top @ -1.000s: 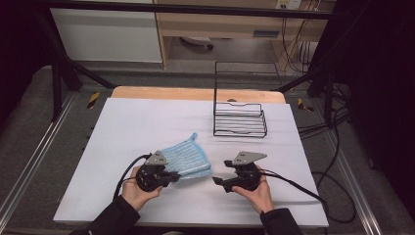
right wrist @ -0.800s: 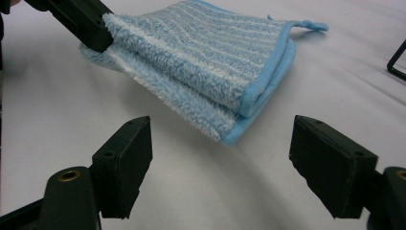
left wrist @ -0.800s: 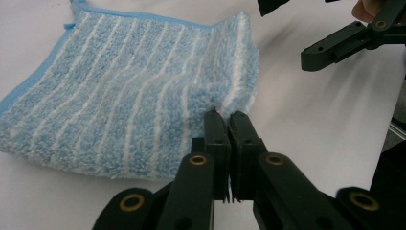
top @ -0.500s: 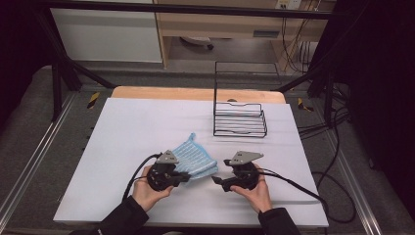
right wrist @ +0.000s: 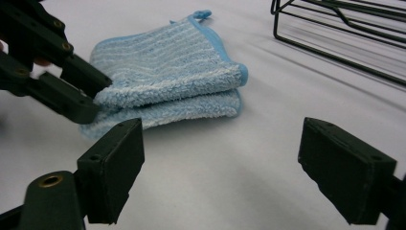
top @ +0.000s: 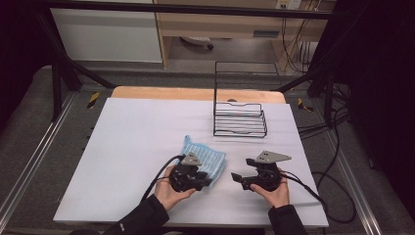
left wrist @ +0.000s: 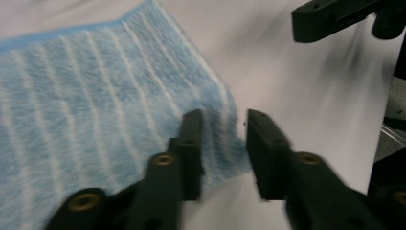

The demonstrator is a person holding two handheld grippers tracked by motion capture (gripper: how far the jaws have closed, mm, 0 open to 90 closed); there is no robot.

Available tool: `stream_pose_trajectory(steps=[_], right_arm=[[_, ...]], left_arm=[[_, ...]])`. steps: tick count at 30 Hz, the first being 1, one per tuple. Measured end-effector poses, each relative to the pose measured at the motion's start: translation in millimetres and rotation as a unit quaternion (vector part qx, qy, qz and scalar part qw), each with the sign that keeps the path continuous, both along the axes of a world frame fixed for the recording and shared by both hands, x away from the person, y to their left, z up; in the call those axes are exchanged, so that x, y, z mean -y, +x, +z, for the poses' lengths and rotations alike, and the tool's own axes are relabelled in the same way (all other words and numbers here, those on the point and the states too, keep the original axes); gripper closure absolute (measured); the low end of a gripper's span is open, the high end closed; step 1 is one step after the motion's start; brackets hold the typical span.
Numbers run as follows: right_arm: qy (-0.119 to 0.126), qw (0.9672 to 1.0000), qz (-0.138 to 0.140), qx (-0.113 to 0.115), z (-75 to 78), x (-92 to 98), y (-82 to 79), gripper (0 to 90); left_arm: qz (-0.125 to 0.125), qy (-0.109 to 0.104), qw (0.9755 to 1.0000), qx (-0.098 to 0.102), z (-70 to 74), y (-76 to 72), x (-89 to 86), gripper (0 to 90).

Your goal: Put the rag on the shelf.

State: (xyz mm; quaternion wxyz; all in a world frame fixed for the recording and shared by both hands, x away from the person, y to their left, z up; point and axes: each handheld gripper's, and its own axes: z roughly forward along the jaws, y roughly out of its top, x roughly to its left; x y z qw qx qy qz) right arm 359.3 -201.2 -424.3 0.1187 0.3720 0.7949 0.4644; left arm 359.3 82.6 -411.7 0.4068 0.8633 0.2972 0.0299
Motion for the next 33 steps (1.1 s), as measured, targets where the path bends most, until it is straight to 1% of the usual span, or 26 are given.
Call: stream_pose_trajectory(steps=[2, 3, 4, 5, 6, 8, 9, 10, 11, 13, 14, 15, 16, 17, 18, 19, 20, 21, 23, 24, 25, 27, 29, 30, 31, 33], right_arm=[[0.007, 1.0000, 0.002, -0.002, -0.8, -3.0, -1.3, 20.5], [0.013, 0.9999, 0.001, -0.003, -1.1, -5.2, -2.3, 21.7], [0.013, 0.9999, 0.001, -0.003, -1.1, -5.2, -2.3, 21.7], [0.015, 0.9999, 0.003, -0.004, -1.2, -7.5, -3.0, 22.4], [0.011, 0.9999, 0.006, -0.007, -1.0, -15.2, -5.2, 24.5], [0.005, 0.9999, 0.009, -0.013, -2.3, -25.5, -7.4, 25.7], [0.005, 0.9999, 0.009, -0.013, -2.3, -25.5, -7.4, 25.7], [0.005, 0.9998, 0.011, -0.018, -3.3, -31.2, -8.3, 26.0], [0.003, 0.9997, 0.012, -0.021, -4.6, -37.1, -9.1, 26.7], [0.003, 0.9996, 0.010, -0.026, -7.5, -48.4, -11.4, 26.8], [0.005, 0.9995, 0.002, -0.032, -10.2, -58.9, -13.7, 26.9], [0.005, 0.9995, 0.002, -0.032, -10.2, -58.9, -13.7, 26.9], [0.006, 0.9992, -0.008, -0.038, -13.1, -68.4, -16.0, 27.5], [0.004, 0.9991, -0.012, -0.041, -14.6, -72.7, -17.0, 28.3], [0.004, 0.9991, -0.012, -0.041, -14.6, -72.7, -17.0, 28.3], [0.004, 0.9989, -0.018, -0.042, -16.4, -76.0, -17.9, 30.9], [0.000, 0.9987, -0.026, -0.043, -18.1, -78.5, -18.6, 33.8], [-0.003, 0.9986, -0.030, -0.043, -19.8, -80.6, -19.1, 36.3], [-0.007, 0.9978, -0.041, -0.052, -23.2, -83.2, -20.4, 40.7], [-0.014, 0.9970, -0.047, -0.060, -25.5, -84.1, -23.0, 46.1], [-0.016, 0.9969, -0.046, -0.062, -26.3, -84.1, -24.2, 49.0], [-0.015, 0.9965, -0.048, -0.067, -26.4, -84.5, -25.9, 50.5], [-0.013, 0.9955, -0.048, -0.081, -27.8, -85.5, -28.7, 58.3], [-0.013, 0.9955, -0.048, -0.081, -27.8, -85.5, -28.7, 58.3], [-0.012, 0.9949, -0.047, -0.088, -29.0, -86.3, -28.8, 63.1], [-0.011, 0.9946, -0.043, -0.093, -30.2, -86.1, -27.5, 74.8]], left_arm=[[0.008, -0.004, 0.9999, 0.014, 8.4, -0.5, -17.4, 53.2], [0.020, -0.006, 0.9995, 0.021, 11.7, 0.9, -27.7, 50.9], [0.034, -0.007, 0.9990, 0.030, 14.0, 3.3, -38.8, 50.9], [0.050, -0.003, 0.9982, 0.034, 15.0, 6.9, -50.1, 49.6], [0.067, 0.000, 0.9971, 0.034, 14.1, 11.5, -61.3, 48.2], [0.100, 0.009, 0.9946, 0.025, 8.2, 22.2, -80.7, 48.2], [0.115, 0.015, 0.9931, 0.018, 3.7, 27.0, -87.8, 48.2], [0.122, 0.020, 0.9923, 0.008, -1.4, 30.7, -93.5, 49.0], [0.127, 0.024, 0.9916, 0.002, -6.5, 33.1, -97.2, 50.1], [0.124, 0.026, 0.9917, -0.023, -16.4, 35.4, -98.8, 53.1], [0.114, 0.027, 0.9926, -0.029, -19.8, 35.7, -98.2, 56.5], [0.108, 0.028, 0.9931, -0.035, -22.5, 34.8, -95.8, 56.5], [0.101, 0.027, 0.9938, -0.038, -24.5, 33.2, -92.9, 62.8], [0.094, 0.026, 0.9944, -0.039, -25.8, 31.6, -90.1, 66.4], [0.087, 0.029, 0.9950, -0.039, -26.4, 30.4, -88.1, 66.4], [0.084, 0.031, 0.9952, -0.039, -26.5, 29.0, -86.3, 71.0], [0.087, 0.034, 0.9951, -0.032, -26.5, 27.7, -84.7, 72.9], [0.084, 0.037, 0.9953, -0.031, -26.2, 27.1, -84.4, 76.0], [0.083, 0.033, 0.9954, -0.034, -26.4, 26.3, -84.7, 79.9], [0.083, 0.033, 0.9954, -0.036, -26.8, 25.7, -84.3, 82.3], [0.082, 0.033, 0.9954, -0.035, -26.9, 25.0, -83.9, 83.0], [0.076, 0.035, 0.9958, -0.037, -26.3, 23.1, -82.9, 83.6], [0.076, 0.033, 0.9958, -0.039, -26.2, 20.3, -81.0, 84.3], [0.075, 0.035, 0.9958, -0.038, -26.1, 19.1, -80.2, 84.3], [0.077, 0.037, 0.9957, -0.036, -25.7, 18.0, -79.5, 84.4], [0.077, 0.036, 0.9957, -0.037, -24.3, 16.0, -79.3, 84.4]])
